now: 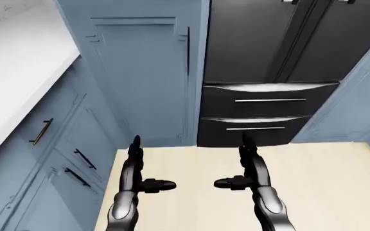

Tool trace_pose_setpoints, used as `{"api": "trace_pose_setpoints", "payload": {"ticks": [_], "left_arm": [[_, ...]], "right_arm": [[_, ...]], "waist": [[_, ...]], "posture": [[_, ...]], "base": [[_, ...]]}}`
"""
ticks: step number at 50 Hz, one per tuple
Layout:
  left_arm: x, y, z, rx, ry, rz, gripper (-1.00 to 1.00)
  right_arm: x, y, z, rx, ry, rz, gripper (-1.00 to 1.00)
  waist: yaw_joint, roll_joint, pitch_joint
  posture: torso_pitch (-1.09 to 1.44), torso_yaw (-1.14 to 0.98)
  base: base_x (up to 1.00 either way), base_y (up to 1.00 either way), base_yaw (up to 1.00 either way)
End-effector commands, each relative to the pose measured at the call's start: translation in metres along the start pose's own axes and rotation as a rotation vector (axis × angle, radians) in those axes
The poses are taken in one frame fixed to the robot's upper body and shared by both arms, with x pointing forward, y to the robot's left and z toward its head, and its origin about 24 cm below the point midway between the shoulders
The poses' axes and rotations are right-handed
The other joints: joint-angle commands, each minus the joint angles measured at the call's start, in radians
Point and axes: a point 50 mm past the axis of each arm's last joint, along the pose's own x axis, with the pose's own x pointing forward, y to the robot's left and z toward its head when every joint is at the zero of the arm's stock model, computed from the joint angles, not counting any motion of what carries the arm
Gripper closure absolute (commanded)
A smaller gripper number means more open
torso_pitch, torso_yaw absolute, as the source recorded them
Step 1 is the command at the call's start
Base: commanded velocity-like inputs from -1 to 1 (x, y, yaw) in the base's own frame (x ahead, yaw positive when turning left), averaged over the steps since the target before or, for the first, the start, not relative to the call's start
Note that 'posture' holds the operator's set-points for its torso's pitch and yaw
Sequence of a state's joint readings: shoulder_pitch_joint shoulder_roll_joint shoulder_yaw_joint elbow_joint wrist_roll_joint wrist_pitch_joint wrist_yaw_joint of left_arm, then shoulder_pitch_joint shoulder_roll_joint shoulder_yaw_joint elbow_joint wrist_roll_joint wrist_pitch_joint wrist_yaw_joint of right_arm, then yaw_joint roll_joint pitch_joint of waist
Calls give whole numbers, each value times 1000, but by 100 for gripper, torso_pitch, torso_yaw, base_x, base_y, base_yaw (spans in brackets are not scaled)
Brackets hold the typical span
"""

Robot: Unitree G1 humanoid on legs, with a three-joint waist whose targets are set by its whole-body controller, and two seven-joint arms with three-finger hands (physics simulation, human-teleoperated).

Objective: Navigate to the stove.

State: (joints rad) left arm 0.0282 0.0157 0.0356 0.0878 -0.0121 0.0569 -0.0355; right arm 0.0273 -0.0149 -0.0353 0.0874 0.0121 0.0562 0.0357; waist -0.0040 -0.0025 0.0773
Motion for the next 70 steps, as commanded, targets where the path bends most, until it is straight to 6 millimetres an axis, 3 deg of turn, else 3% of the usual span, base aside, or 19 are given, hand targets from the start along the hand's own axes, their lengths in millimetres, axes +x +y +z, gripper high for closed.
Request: {"api": "trace_pose_setpoints", "payload": {"ticks": [1,3,4,5,7,16,17,19,37,44,47,49,53,55,56,57,59,61,70], "left_arm": [[4,-1,33,2,-171,-9,-100],[4,-1,33,2,-171,-9,-100],[4,-1,33,2,-171,-9,-100],[4,-1,33,2,-171,-9,-100],[4,-1,33,2,-171,-9,-100],[4,-1,33,2,-171,-9,-100],[4,-1,33,2,-171,-9,-100],[4,-1,33,2,-171,-9,-100],[4,-1,33,2,-171,-9,-100],[4,-1,33,2,-171,-9,-100],[4,-1,33,2,-171,-9,-100],[4,-1,33,2,-171,-9,-100],[4,-1,33,2,-171,-9,-100],[4,-1,33,2,-171,-9,-100],[4,-1,33,2,-171,-9,-100],[4,-1,33,2,-171,-9,-100],[4,-1,33,2,-171,-9,-100],[4,-1,33,2,-171,-9,-100],[4,-1,33,2,-171,-9,-100]], "right_arm": [[4,2,33,-5,-165,14,-100],[4,2,32,-6,-167,14,-100],[4,2,32,-6,-167,13,-100],[3,2,33,-6,-167,14,-100],[4,2,33,-7,-168,14,-100],[3,2,32,15,-163,21,-100],[3,1,32,16,-162,21,-100],[3,2,32,16,-162,21,-100],[3,1,32,20,-161,21,-100],[3,1,32,21,-163,23,-100],[2,1,33,22,-163,21,-100],[3,1,32,21,-163,22,-100],[3,1,32,21,-163,22,-100],[2,1,32,22,-163,21,-100],[2,1,32,22,-163,21,-100],[2,2,32,23,-163,21,-100],[3,1,32,24,-162,20,-100],[2,1,32,25,-162,19,-100],[3,1,32,24,-162,20,-100]], "waist": [[-2,-8,-1],[7,-1,-62],[7,-1,-52],[7,-6,-17],[7,-8,-69],[8,-4,-81],[4,0,-100],[5,5,-81],[-28,30,-53],[-25,-11,-56],[-34,-9,-63],[-32,-13,-54],[-28,29,-44],[-19,76,-34],[-12,116,-44],[8,69,-41],[-2,86,-39],[-2,76,-52],[6,-29,-57]], "posture": [[0,0],[0,0],[0,0],[0,0],[0,0],[0,0],[0,0],[0,0],[0,0],[0,0],[0,0],[0,0],[0,0],[0,0],[0,0],[0,0],[0,0],[0,0],[0,0]], "base": [[0,0,0],[0,0,0],[0,0,0],[0,0,0],[0,0,0],[0,0,0],[0,0,-10],[0,0,-11],[0,0,-41],[0,0,-53],[0,0,-54],[0,0,-53],[0,0,-54],[0,0,-54],[0,0,-53],[0,0,-54],[0,0,-54],[0,0,-54],[0,0,-54]]}}
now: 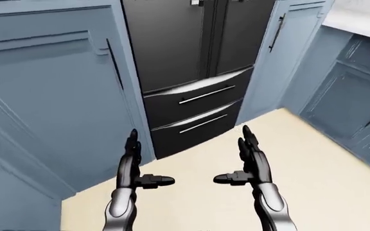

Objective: Navigate to the stove.

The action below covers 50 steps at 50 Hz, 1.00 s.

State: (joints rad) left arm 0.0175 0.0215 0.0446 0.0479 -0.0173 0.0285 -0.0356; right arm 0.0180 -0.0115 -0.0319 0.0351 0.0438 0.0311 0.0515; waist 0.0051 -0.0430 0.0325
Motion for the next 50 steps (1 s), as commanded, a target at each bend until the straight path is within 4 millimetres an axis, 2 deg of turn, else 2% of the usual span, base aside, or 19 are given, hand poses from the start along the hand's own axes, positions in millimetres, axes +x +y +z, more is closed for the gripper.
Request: {"api": "trace_pose_setpoints", "payload": {"ticks": [1,2,3,7,12,15,17,18,20,23,29,31,32,33,42,44,46,47,50], "left_arm": [[4,-4,18,-1,-92,-15,-100],[4,-4,18,-1,-92,-15,-100],[4,-4,18,-1,-92,-15,-100],[4,-4,18,-1,-92,-15,-100],[4,-4,18,-1,-92,-15,-100],[4,-4,18,-1,-92,-15,-100],[4,-4,18,-1,-92,-15,-100],[4,-4,18,-1,-92,-15,-100],[4,-4,18,-1,-92,-15,-100],[4,-4,18,-1,-92,-15,-100],[4,-4,18,-1,-92,-15,-100],[4,-4,18,-1,-92,-15,-100],[4,-4,18,-1,-92,-15,-100],[4,-4,18,-1,-92,-15,-100],[4,-4,18,-1,-92,-15,-100],[4,-4,18,-1,-92,-15,-100],[4,-4,18,-1,-92,-15,-100],[4,-4,18,-1,-92,-15,-100],[4,-4,18,-1,-92,-15,-100]], "right_arm": [[3,-2,15,-8,-75,-3,-100],[2,-2,15,-8,-75,-3,-100],[2,-1,15,-8,-75,-2,-100],[3,-2,14,-8,-74,-2,-100],[2,-1,15,-8,-75,-2,-100],[3,-2,14,-8,-72,-2,-100],[2,-2,14,-7,-72,-2,-100],[3,-2,14,-7,-71,-3,-100],[3,-2,14,-7,-71,-4,-100],[3,-2,14,-6,-71,-5,-100],[4,-2,13,-6,-69,-5,-100],[3,-2,14,-6,-69,-5,-100],[3,-2,14,-7,-70,-4,-100],[3,-2,14,-7,-70,-4,-100],[3,-2,14,-8,-72,-3,-100],[3,-2,14,-8,-72,-3,-100],[3,-2,14,-8,-72,-3,-100],[3,-2,14,-8,-72,-3,-100],[3,-2,14,-9,-72,-3,-100]], "waist": [[-5,-12,-17],[-12,-49,-32],[-19,-17,-27],[-29,9,-29],[-17,52,0],[-13,98,3],[-4,164,-22],[6,106,-5],[-3,125,-7],[-3,102,-18],[1,23,-14],[-5,-32,-28],[-8,-37,-39],[-20,-15,-25],[-15,62,0],[-12,95,2],[-4,161,-21],[7,109,-6],[-1,116,-15]], "posture": [[0,0],[0,0],[0,0],[0,0],[0,0],[0,0],[0,0],[0,0],[0,0],[0,0],[0,0],[0,0],[0,0],[0,0],[0,0],[0,0],[0,0],[0,0],[0,0]], "base": [[0,0,-53],[0,0,-54],[0,0,-53],[0,0,-53],[0,0,-54],[0,0,-53],[0,0,-53],[0,0,-54],[0,0,-54],[0,0,-53],[0,0,-53],[0,0,-53],[0,0,-53],[0,0,-53],[0,0,-53],[0,0,-53],[0,0,-51],[0,0,-49],[0,0,-44]]}}
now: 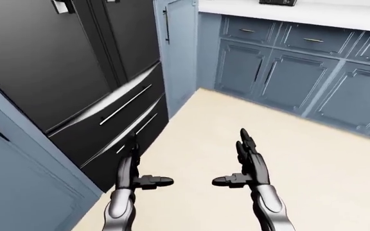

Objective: Navigate to the stove.

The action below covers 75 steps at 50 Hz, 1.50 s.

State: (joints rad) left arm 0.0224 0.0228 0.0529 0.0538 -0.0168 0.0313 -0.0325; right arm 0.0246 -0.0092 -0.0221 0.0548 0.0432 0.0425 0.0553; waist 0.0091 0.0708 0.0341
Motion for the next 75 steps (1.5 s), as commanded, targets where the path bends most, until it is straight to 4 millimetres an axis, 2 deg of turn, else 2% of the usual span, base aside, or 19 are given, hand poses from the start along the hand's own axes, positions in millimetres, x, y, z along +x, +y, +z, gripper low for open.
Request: {"api": "trace_pose_setpoints", "payload": {"ticks": [1,8,10,11,21,25,26,28,35,39,50,54,55,56,60,66,68,69,75], "left_arm": [[4,-7,21,-2,-106,-27,-100],[4,-7,21,-2,-106,-27,-100],[4,-7,21,-2,-106,-27,-100],[4,-7,21,-2,-106,-27,-100],[4,-7,21,-2,-106,-27,-100],[4,-7,21,-2,-106,-27,-100],[4,-7,21,-2,-106,-27,-100],[4,-7,21,-2,-106,-27,-100],[4,-7,21,-2,-106,-27,-100],[4,-7,21,-2,-106,-27,-100],[4,-7,21,-2,-106,-27,-100],[4,-7,21,-2,-106,-27,-100],[4,-7,21,-2,-106,-27,-100],[4,-7,21,-2,-106,-27,-100],[4,-7,21,-2,-106,-27,-100],[4,-7,21,-2,-106,-27,-100],[4,-7,21,-2,-106,-27,-100],[4,-7,21,-2,-106,-27,-100],[4,-7,21,-2,-106,-27,-100]], "right_arm": [[4,-4,22,-11,-110,-15,-100],[4,-5,22,-9,-108,-17,-100],[3,-4,22,-8,-107,-18,-100],[4,-5,21,-7,-107,-19,-100],[4,-5,21,-10,-108,-16,-100],[4,-4,21,-10,-108,-15,-100],[4,-5,21,-10,-107,-16,-100],[4,-5,22,-9,-107,-17,-100],[4,-6,21,-2,-103,-25,-100],[5,-6,21,1,-102,-29,-100],[4,-5,22,-6,-105,-24,-100],[4,-5,22,-9,-107,-21,-100],[4,-5,22,-9,-107,-20,-100],[3,-5,22,-10,-107,-20,-100],[4,-5,22,-11,-109,-19,-100],[3,-4,22,-14,-108,-16,-100],[4,-4,22,-15,-107,-16,-100],[3,-4,22,-15,-107,-16,-100],[5,-5,22,-13,-102,-20,-100]], "waist": [[-7,-4,-21],[-1,-90,-17],[-6,-144,-30],[-7,-147,-41],[-15,-56,-4],[-8,39,-23],[1,-7,-14],[-5,5,-10],[-2,-59,-16],[-7,-146,-31],[-15,-51,-3],[-3,51,-28],[6,-15,-5],[-4,8,-6],[-5,-15,-21],[0,-86,-22],[13,-145,-27],[11,-118,-16],[3,-80,-25]], "posture": [[0,0],[0,0],[0,0],[0,0],[0,0],[0,0],[0,0],[0,0],[0,0],[0,0],[0,0],[0,0],[0,0],[0,0],[0,0],[0,0],[0,0],[0,0],[0,0]], "base": [[0,0,-41],[0,0,-41],[0,0,-41],[0,0,-41],[0,0,-41],[0,0,-41],[0,0,-41],[0,0,-40],[0,0,-40],[0,0,-40],[0,0,-40],[0,0,-40],[0,0,-40],[0,0,-41],[0,0,-40],[0,-4,-24],[0,0,0],[0,0,0],[0,0,0]]}}
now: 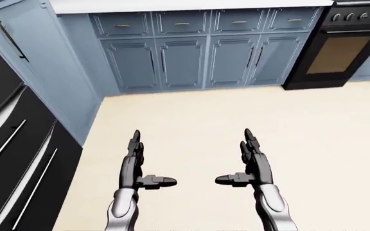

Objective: Navigate to the stove.

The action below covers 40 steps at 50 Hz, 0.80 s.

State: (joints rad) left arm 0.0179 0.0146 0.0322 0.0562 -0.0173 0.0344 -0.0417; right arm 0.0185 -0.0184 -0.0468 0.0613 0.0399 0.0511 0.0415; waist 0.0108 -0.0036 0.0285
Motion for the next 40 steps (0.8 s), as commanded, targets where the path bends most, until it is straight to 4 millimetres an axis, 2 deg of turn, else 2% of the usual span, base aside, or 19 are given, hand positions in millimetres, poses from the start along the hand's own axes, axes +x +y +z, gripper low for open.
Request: {"api": "trace_pose_setpoints", "payload": {"ticks": [1,5,6,8,12,14,18,19,20,21,23,25,30,32,33,34,35,37,40], "left_arm": [[3,1,21,6,-107,4,-100],[3,1,21,6,-107,4,-100],[3,1,21,6,-107,4,-100],[3,1,21,6,-107,4,-100],[3,1,21,6,-107,4,-100],[3,1,21,6,-107,4,-100],[3,1,21,6,-107,4,-100],[3,1,21,6,-107,4,-100],[3,1,21,6,-107,4,-100],[3,1,21,6,-107,4,-100],[3,1,21,6,-107,4,-100],[3,1,21,6,-107,4,-100],[3,1,21,6,-107,4,-100],[3,1,21,6,-107,4,-100],[3,1,21,6,-107,4,-100],[3,1,21,6,-107,4,-100],[3,1,21,6,-107,4,-100],[3,1,21,6,-107,4,-100],[3,1,21,6,-107,4,-100]], "right_arm": [[4,4,22,-1,-110,17,-100],[4,3,22,0,-104,15,-100],[4,4,21,-1,-103,16,-100],[4,4,21,-3,-103,17,-100],[4,4,21,-7,-103,20,-100],[4,5,21,-8,-101,21,-100],[3,5,21,-8,-100,22,-100],[4,5,21,-9,-99,22,-100],[4,5,20,-10,-100,22,-100],[4,5,20,-10,-100,22,-100],[4,4,20,-9,-100,23,-100],[4,4,20,-9,-100,23,-100],[5,4,20,-6,-98,20,-100],[4,4,20,-4,-97,18,-100],[5,4,20,-4,-97,17,-100],[5,4,20,-2,-96,16,-100],[5,4,20,-1,-96,14,-100],[5,4,21,1,-96,12,-100],[6,2,20,5,-95,6,-100]], "waist": [[-1,-5,-22],[-5,-4,-27],[-5,-1,-42],[-6,13,-17],[0,43,-20],[3,38,-24],[9,-9,-12],[8,-40,-21],[2,-95,-36],[-6,-48,-24],[-11,-44,-16],[-6,-21,-17],[2,37,7],[4,74,3],[7,106,-12],[21,60,1],[11,77,-4],[14,76,-17],[13,54,-15]], "posture": [[0,0],[0,0],[0,0],[0,0],[0,0],[0,0],[0,0],[0,0],[0,0],[0,0],[0,0],[0,0],[0,0],[0,0],[0,0],[0,0],[0,0],[0,0],[0,0]], "base": [[0,0,0],[0,-1,0],[0,-16,0],[0,-25,0],[0,-38,0],[0,-40,0],[0,-40,0],[0,-39,0],[0,-41,0],[0,-40,0],[0,-40,0],[0,-40,0],[0,-40,0],[0,-39,0],[0,-41,0],[0,-40,0],[0,-40,0],[0,-40,0],[0,-40,0]]}}
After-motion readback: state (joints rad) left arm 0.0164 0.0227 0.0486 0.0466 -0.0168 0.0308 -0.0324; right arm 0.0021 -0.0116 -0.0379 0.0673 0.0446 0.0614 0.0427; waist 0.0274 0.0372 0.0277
